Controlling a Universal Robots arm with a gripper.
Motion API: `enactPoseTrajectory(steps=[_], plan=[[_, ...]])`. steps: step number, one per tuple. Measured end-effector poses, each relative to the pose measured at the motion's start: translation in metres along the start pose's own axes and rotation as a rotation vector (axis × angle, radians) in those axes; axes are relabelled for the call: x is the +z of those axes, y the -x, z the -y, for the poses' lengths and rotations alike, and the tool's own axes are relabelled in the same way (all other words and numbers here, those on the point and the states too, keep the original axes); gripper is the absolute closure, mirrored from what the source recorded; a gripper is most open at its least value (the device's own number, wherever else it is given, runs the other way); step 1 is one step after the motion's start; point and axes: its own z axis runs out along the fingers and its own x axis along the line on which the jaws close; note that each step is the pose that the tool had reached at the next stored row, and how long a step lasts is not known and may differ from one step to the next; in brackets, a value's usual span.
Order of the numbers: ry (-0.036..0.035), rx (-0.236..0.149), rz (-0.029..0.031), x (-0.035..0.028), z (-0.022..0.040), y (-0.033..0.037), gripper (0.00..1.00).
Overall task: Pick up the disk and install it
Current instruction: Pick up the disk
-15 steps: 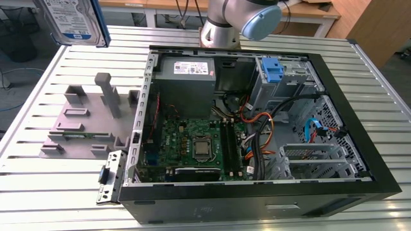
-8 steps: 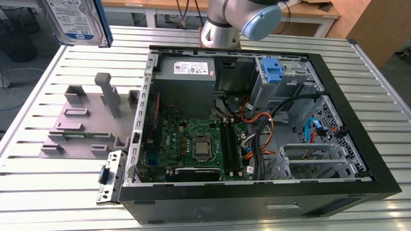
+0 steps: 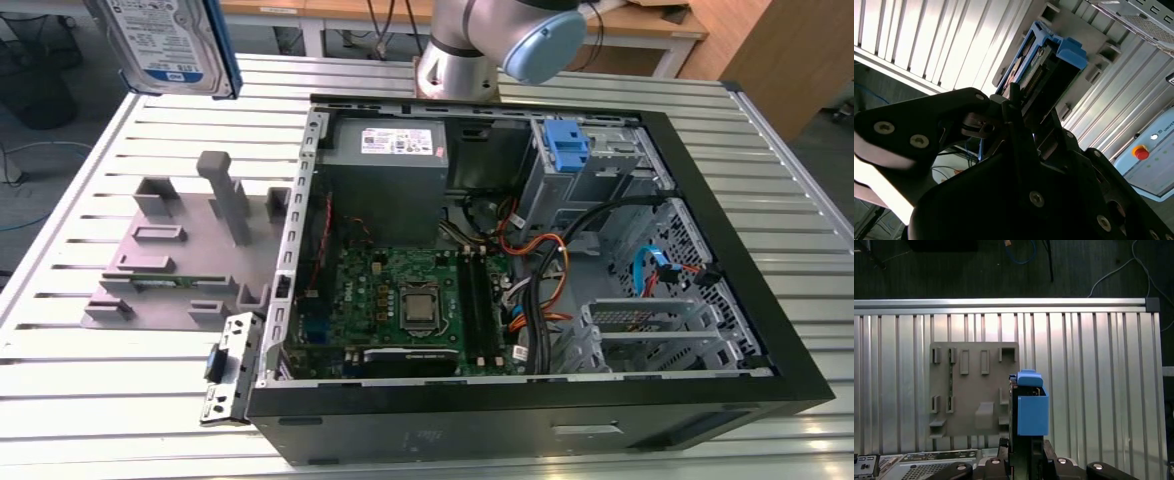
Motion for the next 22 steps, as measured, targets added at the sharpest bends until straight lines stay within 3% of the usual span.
enactPoseTrajectory(steps=[5,9,22], plan=[[0.0000,0.000,0.0000,0.0000,0.0062,0.0003,0.65],[0.0000,0.000,0.0000,-0.0001,0.0161,0.0008,0.65],[0.0006,0.000,-0.0001,-0.0001,0.0689,0.0034,0.65]])
